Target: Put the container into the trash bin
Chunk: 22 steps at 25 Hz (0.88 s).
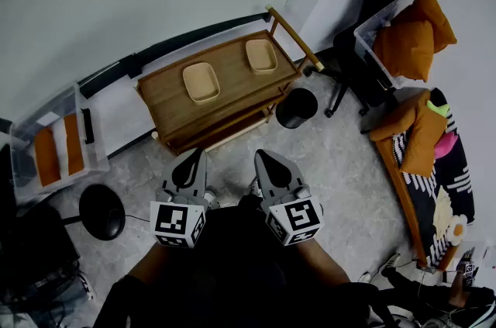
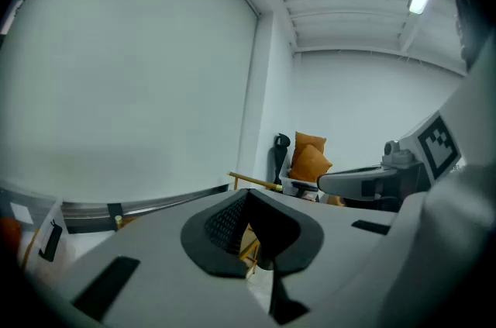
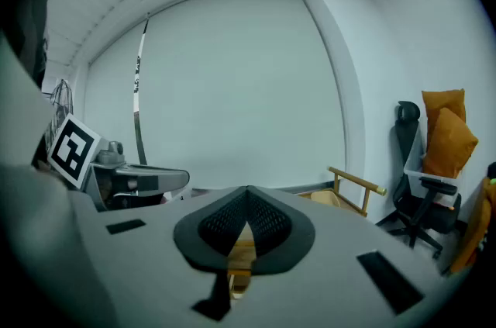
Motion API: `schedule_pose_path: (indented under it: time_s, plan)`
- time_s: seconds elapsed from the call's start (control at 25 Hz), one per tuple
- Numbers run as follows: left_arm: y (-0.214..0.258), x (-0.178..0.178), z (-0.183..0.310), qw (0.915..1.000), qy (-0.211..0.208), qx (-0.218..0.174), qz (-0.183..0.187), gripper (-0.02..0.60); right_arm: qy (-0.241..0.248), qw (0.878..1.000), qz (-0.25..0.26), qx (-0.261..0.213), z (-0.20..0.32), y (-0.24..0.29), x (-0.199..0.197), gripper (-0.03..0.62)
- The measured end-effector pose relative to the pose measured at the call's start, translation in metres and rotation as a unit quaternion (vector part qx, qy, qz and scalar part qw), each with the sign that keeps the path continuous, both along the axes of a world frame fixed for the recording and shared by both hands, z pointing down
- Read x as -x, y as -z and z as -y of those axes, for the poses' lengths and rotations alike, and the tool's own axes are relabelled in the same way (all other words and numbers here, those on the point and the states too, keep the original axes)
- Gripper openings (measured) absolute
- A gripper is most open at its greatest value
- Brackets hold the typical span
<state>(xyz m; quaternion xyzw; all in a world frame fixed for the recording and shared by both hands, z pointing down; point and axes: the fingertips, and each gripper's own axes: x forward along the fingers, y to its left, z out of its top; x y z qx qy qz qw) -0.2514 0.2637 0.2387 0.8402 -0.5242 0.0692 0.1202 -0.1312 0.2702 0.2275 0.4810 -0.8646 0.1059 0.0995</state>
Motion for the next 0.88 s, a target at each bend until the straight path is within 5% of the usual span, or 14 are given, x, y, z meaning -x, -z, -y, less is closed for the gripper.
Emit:
schedule_pose_path:
  time_s: [0.88]
  plan:
    - [-0.007,-0.001,0.008,0.9998,-0.011,0.002,0.015,0.008,-0.026,1.0,0.006,0.009,0.019,-0.002,-0.007,0.011]
